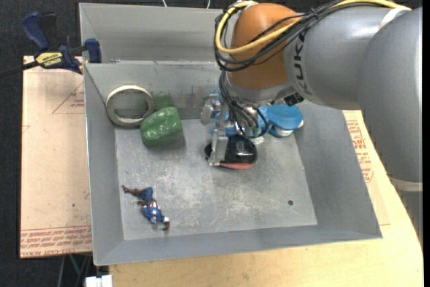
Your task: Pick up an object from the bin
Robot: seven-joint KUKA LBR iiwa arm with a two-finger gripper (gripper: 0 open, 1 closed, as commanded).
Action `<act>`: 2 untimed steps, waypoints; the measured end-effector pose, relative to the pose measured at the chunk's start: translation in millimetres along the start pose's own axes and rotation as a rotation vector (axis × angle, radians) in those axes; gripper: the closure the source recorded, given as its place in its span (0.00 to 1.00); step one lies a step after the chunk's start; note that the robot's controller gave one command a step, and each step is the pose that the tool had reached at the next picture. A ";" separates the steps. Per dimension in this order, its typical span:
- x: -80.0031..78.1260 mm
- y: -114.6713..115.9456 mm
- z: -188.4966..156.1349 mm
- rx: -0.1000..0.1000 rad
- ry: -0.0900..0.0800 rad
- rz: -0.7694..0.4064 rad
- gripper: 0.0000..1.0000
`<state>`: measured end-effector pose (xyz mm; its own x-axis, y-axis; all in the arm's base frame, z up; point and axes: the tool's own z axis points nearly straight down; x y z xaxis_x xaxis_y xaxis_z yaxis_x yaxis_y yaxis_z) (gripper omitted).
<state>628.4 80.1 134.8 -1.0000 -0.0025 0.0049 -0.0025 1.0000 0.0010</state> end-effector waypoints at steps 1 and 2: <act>-1.2 -0.5 -5.1 -0.001 -0.006 0.002 0.00; 17.6 -81.1 62.9 -0.008 -0.005 0.197 0.00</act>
Offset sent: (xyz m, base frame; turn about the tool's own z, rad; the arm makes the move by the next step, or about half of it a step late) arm -0.0193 -0.0864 -0.0648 0.2051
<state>610.7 -1.0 71.9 -0.9812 0.1929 0.0004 0.1929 0.9812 0.0083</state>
